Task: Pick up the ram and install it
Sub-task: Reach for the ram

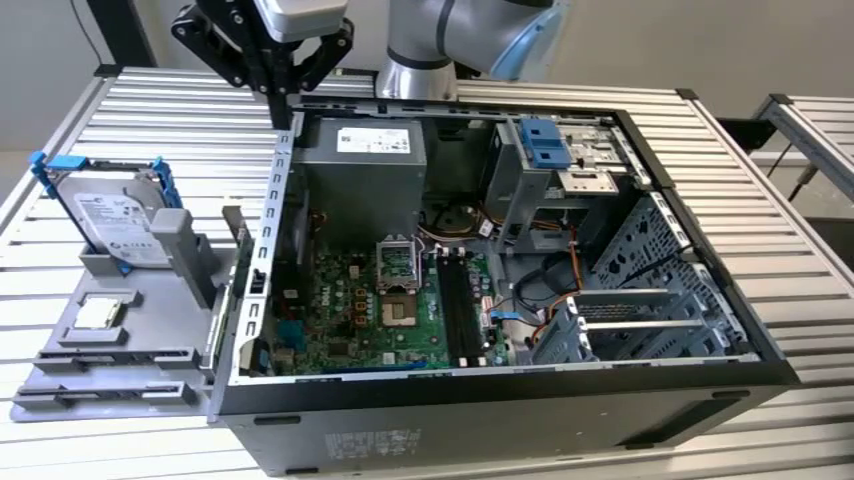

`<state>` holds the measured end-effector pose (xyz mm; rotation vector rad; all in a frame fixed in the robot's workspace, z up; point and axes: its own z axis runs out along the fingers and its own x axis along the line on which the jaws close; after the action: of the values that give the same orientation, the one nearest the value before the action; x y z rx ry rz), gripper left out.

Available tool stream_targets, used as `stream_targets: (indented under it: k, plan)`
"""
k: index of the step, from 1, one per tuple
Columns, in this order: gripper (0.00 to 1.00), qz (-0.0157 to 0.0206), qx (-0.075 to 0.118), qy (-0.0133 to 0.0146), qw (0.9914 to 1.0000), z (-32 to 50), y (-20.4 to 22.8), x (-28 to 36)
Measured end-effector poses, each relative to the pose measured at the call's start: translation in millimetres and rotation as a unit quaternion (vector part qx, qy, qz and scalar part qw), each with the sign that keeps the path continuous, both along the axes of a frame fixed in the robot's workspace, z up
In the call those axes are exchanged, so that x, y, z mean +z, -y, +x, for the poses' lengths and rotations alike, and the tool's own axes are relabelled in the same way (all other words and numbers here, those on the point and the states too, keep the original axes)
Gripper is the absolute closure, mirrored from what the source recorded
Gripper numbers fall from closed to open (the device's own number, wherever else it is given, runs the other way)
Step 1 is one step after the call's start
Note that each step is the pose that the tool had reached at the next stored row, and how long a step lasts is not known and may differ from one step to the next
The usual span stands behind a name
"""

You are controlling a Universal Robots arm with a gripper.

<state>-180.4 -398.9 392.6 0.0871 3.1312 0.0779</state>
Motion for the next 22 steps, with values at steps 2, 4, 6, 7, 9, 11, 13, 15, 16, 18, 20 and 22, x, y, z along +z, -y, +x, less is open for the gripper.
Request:
stream_targets:
  k: [2, 4, 6, 7, 9, 11, 13, 15, 16, 18, 20, 22]
  plan:
    - [1.00, 0.0000, 0.000, -0.0001, 1.00000, -1.8, 0.0, 0.0]
    - [1.00, 0.0000, 0.001, -0.0004, 1.00000, -3.9, 0.0, 0.0]
    - [1.00, 0.0000, 0.001, -0.0010, 1.00000, -7.2, 0.0, 0.0]
    - [1.00, 0.0000, 0.001, -0.0013, 1.00000, -9.0, 0.0, 0.0]
    - [1.00, 0.0000, 0.001, -0.0022, 1.00000, -12.6, 0.0, 0.0]
    - [1.00, 0.0000, 0.001, -0.0031, 1.00000, -16.4, 0.0, 0.0]
    - [1.00, 0.0000, 0.001, -0.0039, 0.99999, -20.2, 0.0, -0.1]
    - [1.00, 0.0000, 0.001, -0.0044, 0.99999, -24.0, 0.0, -0.2]
    - [1.00, 0.0000, 0.001, -0.0044, 0.99999, -25.9, 0.0, -0.2]
    - [1.00, 0.0000, 0.004, -0.0045, 0.99998, -29.0, 0.0, -0.3]
    - [1.00, 0.0000, 0.010, -0.0045, 0.99994, -30.7, 0.0, -0.4]
    - [1.00, 0.0000, 0.018, -0.0044, 0.99984, -32.7, 0.0, -0.5]
